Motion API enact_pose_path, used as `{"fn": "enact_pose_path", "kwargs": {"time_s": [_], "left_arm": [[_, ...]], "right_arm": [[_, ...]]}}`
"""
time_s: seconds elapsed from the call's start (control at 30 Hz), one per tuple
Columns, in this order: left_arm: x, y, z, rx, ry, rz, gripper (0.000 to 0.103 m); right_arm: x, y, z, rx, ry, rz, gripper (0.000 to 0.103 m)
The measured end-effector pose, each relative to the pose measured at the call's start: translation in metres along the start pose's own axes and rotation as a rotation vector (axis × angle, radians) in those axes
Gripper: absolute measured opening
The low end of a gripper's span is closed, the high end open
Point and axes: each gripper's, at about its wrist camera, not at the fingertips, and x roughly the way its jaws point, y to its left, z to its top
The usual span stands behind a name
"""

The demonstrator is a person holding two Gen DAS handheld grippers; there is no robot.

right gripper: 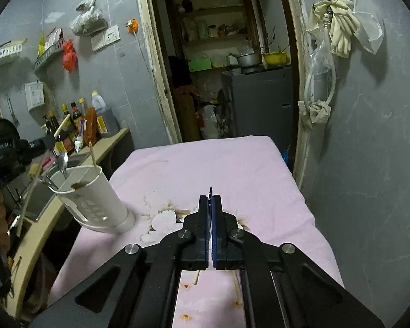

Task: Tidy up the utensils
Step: 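Lift the chopsticks and fork and carry them toward the white caddy, then lower the held chopsticks and fork into the caddy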

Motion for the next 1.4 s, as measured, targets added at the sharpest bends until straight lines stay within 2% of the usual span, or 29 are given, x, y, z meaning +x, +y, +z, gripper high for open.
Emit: {"fn": "enact_pose_path", "kwargs": {"time_s": [0.23, 0.43, 0.6, 0.73, 0.87, 1.03, 1.2, 1.4], "left_arm": [[-0.005, 0.006, 0.010, -0.006, -0.025, -0.004, 0.005], [-0.016, 0.021, 0.039, -0.001, -0.141, 0.035, 0.005], [-0.021, 0.055, 0.070, -0.033, -0.252, 0.101, 0.005], [-0.016, 0.081, 0.082, -0.045, -0.297, 0.149, 0.005], [-0.004, 0.103, 0.087, -0.064, -0.319, 0.164, 0.005], [0.014, 0.116, 0.084, -0.062, -0.331, 0.181, 0.005], [0.027, 0.125, 0.077, -0.065, -0.335, 0.202, 0.005], [0.030, 0.125, 0.067, -0.069, -0.360, 0.231, 0.005]], "right_arm": [[-0.017, 0.016, 0.019, -0.034, -0.041, 0.011, 0.002], [-0.040, 0.051, 0.060, -0.115, -0.131, 0.047, 0.002], [-0.051, 0.087, 0.103, -0.180, -0.208, 0.090, 0.002], [-0.046, 0.120, 0.127, -0.214, -0.245, 0.129, 0.002], [-0.020, 0.154, 0.134, -0.241, -0.224, 0.114, 0.002], [0.011, 0.185, 0.122, -0.296, -0.146, 0.065, 0.002], [0.031, 0.197, 0.109, -0.316, -0.081, 0.063, 0.002], [0.041, 0.201, 0.102, -0.320, -0.061, 0.065, 0.002]]}}
